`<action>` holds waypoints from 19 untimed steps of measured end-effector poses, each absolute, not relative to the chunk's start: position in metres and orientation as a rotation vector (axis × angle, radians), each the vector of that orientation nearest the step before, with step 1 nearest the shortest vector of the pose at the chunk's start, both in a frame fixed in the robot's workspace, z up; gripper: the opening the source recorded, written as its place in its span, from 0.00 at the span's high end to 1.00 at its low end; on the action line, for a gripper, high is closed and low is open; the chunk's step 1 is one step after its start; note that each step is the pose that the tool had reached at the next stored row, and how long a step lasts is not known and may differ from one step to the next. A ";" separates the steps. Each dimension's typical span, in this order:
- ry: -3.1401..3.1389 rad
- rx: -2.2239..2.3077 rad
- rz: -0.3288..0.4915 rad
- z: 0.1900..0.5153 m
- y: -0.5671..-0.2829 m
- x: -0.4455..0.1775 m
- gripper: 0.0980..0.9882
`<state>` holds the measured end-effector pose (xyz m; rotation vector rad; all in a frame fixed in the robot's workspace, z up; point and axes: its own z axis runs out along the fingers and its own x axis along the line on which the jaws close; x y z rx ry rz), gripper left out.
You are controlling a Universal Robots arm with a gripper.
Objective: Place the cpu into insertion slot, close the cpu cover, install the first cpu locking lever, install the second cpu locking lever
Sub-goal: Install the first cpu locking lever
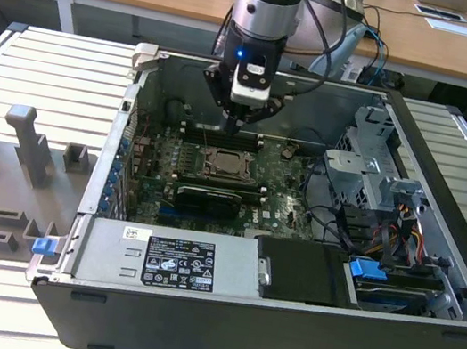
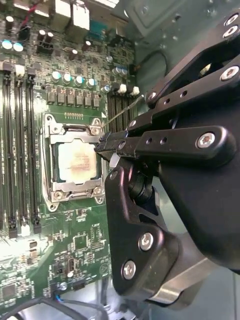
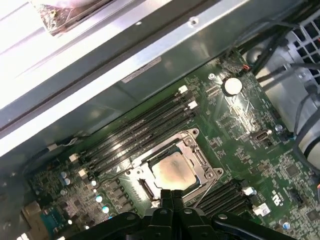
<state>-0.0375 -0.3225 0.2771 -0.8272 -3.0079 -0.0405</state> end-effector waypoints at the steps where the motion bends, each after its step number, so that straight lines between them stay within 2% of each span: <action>1: -3.017 -0.792 -0.040 0.277 -0.322 -0.038 0.99; 19: -3.104 -0.259 -0.034 0.277 -0.322 -0.038 0.99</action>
